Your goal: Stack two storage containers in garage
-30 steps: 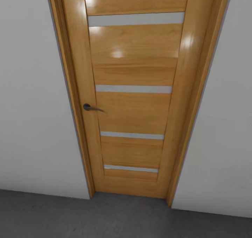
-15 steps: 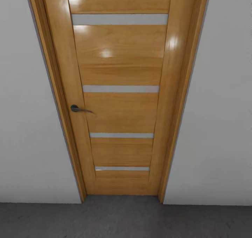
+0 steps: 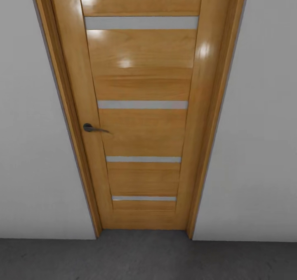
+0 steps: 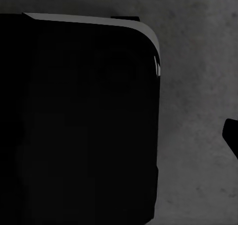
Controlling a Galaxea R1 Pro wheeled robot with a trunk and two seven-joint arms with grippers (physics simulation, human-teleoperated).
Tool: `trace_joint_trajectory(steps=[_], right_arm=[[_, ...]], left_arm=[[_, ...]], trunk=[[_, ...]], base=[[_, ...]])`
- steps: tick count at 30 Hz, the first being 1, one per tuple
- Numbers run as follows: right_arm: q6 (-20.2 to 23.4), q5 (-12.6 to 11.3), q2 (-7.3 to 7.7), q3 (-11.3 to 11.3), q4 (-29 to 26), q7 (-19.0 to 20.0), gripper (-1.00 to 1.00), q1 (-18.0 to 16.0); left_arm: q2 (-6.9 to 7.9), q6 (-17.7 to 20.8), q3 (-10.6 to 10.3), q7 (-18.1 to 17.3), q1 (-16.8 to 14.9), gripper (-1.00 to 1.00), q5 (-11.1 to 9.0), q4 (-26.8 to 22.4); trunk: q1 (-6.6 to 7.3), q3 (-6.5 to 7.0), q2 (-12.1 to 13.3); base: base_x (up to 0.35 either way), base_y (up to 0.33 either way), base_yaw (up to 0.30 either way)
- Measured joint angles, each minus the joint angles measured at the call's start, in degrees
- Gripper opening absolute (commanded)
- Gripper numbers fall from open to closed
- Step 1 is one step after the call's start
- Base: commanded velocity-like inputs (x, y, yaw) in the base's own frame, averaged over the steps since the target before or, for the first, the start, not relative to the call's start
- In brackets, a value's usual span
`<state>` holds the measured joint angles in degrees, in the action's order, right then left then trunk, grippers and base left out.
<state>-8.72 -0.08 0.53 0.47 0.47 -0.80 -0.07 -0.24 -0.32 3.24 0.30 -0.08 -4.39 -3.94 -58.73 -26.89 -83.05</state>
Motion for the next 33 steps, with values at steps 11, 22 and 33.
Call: trace_joint_trajectory(steps=[11,22,33], right_arm=[[0.0,0.0,0.0,0.0,0.0,0.0,1.0,0.0],[0.0,-0.1,0.01,0.0,0.0,0.0,1.0,0.0],[0.0,-0.1,-0.01,0.0,0.0,0.0,1.0,0.0]], left_arm=[[0.0,0.1,0.0,0.0,0.0,1.0,0.0,0.0],[0.0,0.0,0.0,0.0,0.0,1.0,0.0,0.0],[0.0,0.0,0.0,0.0,0.0,1.0,0.0,0.0]], trunk=[[0.01,0.0,0.0],[0.0,0.0,0.0],[0.0,0.0,0.0]], base=[[0.074,0.269,0.0],[0.036,0.094,0.0],[0.001,0.003,0.0]])
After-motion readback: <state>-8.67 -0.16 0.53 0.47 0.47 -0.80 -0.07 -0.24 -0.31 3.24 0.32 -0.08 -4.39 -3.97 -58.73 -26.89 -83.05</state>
